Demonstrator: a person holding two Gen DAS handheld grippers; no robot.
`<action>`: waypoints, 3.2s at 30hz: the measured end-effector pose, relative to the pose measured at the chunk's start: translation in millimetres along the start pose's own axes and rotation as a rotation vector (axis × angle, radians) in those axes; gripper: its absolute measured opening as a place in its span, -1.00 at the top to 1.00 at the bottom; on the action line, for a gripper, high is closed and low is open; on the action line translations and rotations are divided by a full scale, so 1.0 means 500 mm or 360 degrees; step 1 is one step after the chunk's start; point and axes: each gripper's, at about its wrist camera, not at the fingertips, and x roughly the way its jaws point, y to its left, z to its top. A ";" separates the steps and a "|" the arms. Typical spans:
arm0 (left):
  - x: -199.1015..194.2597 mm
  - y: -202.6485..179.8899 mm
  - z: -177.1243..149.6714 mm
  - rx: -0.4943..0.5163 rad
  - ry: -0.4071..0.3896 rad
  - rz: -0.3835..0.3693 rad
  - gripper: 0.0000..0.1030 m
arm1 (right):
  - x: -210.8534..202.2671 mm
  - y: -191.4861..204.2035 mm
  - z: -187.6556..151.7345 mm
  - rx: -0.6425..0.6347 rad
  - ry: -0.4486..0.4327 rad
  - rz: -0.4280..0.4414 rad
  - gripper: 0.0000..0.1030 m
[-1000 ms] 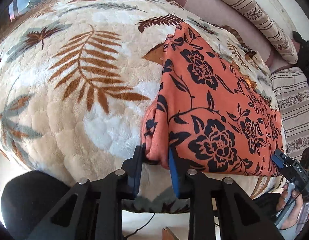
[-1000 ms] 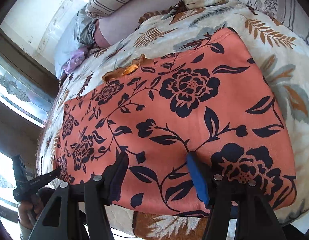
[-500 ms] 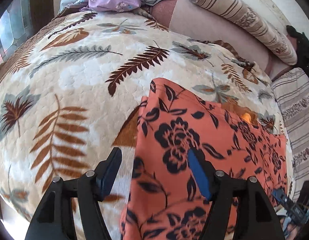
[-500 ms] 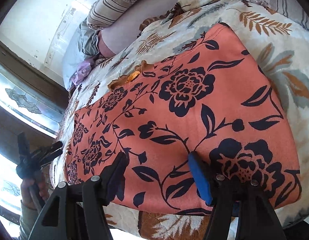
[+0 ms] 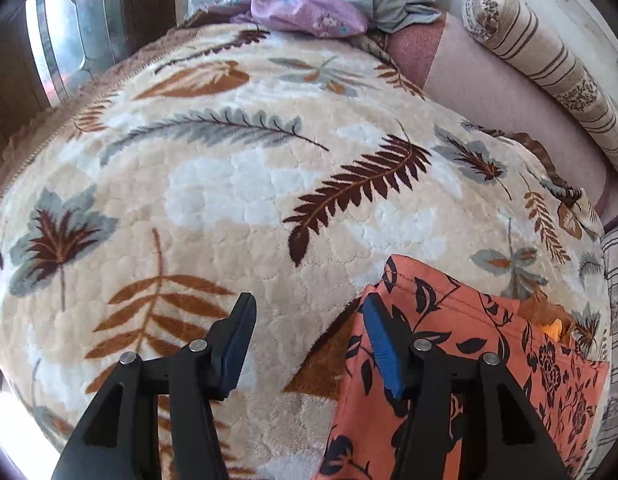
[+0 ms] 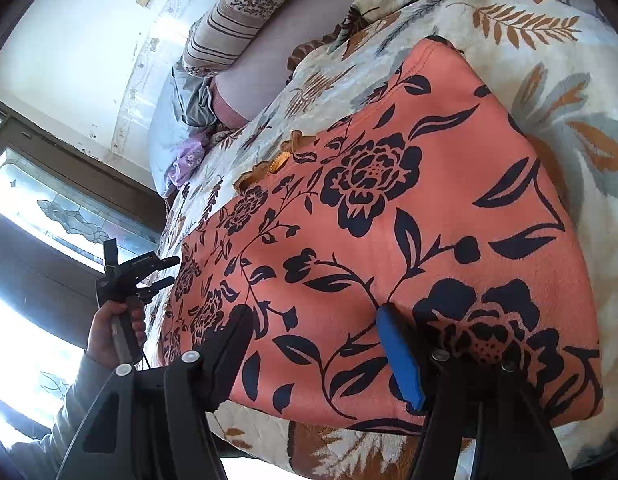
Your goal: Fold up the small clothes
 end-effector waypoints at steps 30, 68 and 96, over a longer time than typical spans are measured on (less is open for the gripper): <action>-0.168 -0.207 -0.306 0.0653 -0.0086 -0.0213 -0.56 | -0.121 -0.127 -0.041 0.0795 -0.0407 0.0116 -0.43; -0.083 0.065 -0.150 -0.0320 -0.0100 -0.0775 -0.80 | 0.154 0.480 -0.019 -0.0835 -0.0122 -0.0483 0.64; -0.054 -0.127 -0.009 0.0249 0.0207 -0.1245 0.67 | 0.211 0.504 -0.111 -0.0961 0.0010 -0.0283 0.65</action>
